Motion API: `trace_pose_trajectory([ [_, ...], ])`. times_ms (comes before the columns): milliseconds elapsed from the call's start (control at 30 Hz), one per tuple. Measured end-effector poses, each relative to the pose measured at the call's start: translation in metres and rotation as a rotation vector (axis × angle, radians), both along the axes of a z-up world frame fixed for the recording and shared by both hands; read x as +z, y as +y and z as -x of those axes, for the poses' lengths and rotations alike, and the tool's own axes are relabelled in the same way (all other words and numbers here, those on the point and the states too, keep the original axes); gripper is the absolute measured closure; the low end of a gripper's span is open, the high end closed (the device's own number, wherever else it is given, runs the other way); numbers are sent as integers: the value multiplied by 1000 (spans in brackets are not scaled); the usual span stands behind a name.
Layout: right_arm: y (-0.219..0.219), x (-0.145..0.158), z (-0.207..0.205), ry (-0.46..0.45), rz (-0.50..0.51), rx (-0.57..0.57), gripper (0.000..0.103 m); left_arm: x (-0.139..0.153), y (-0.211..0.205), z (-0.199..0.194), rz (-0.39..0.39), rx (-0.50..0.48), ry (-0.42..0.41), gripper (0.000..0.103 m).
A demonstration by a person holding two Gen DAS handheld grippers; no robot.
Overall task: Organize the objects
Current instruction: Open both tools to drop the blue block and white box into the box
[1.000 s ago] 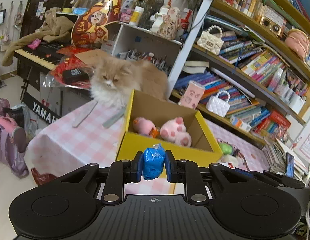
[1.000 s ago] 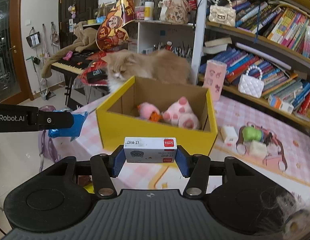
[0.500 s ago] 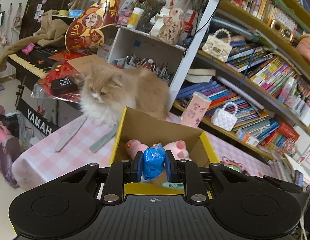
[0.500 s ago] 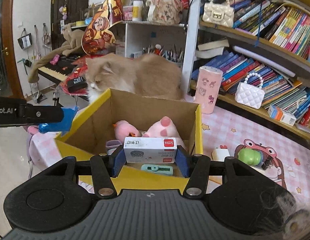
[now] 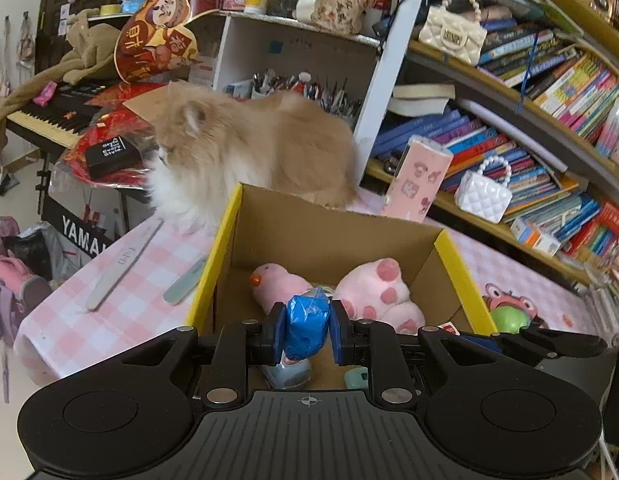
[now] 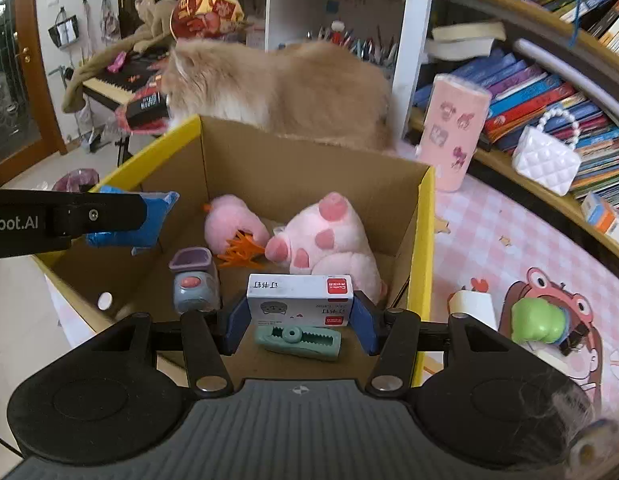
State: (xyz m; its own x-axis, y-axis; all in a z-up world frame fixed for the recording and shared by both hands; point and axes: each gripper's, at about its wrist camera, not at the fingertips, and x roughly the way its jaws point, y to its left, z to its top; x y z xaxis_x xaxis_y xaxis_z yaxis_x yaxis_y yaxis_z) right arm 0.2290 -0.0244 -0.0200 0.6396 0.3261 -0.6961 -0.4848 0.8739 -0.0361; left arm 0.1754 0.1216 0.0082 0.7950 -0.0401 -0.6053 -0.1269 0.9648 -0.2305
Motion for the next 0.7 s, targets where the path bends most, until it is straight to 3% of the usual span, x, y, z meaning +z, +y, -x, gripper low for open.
trace_pose_trajectory([
  [567, 7, -6, -24, 33, 17, 74, 51, -7, -4, -23, -5, 12, 50, 80],
  [700, 5, -1, -22, 26, -5, 57, 41, -2, -2, -19, 9, 11, 26, 77],
])
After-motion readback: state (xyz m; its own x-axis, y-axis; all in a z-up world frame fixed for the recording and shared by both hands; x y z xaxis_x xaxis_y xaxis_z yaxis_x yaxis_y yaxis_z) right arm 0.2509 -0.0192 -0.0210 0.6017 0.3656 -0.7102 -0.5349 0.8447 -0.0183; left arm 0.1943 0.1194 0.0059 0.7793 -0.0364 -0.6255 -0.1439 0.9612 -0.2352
